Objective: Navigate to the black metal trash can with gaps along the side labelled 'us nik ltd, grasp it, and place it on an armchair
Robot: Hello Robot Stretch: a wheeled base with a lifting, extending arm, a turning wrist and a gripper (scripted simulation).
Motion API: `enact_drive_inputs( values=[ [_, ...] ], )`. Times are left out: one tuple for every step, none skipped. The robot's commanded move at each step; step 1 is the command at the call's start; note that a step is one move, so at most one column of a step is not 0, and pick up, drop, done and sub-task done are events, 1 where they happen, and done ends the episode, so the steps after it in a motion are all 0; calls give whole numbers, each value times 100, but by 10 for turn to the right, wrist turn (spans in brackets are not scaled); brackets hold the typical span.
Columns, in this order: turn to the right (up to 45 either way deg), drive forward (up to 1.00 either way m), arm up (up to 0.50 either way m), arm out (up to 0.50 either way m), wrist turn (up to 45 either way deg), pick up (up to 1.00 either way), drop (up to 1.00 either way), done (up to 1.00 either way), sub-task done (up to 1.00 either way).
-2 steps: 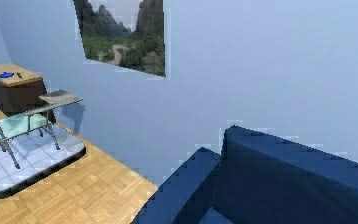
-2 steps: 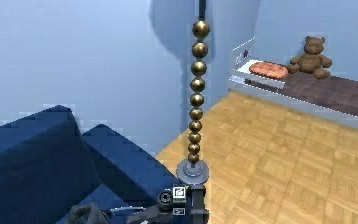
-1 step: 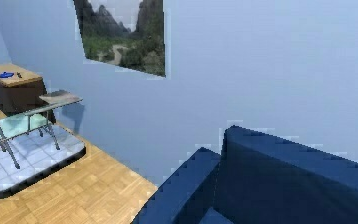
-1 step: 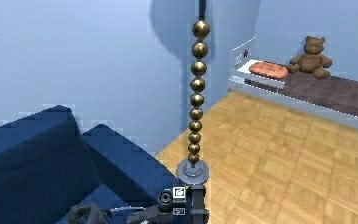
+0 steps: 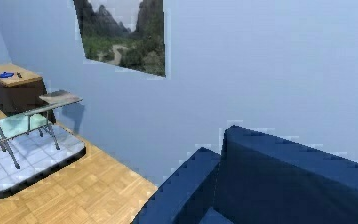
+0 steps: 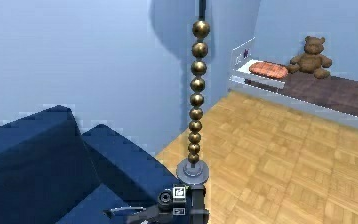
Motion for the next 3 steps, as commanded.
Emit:
enact_drive_inputs(
  values=[
    [0,0,10,0,0,0,0,0,0],
    [0,0,0,-8,0,0,0,0,0],
    [0,0,0,0,0,0,0,100,0]
  ],
)
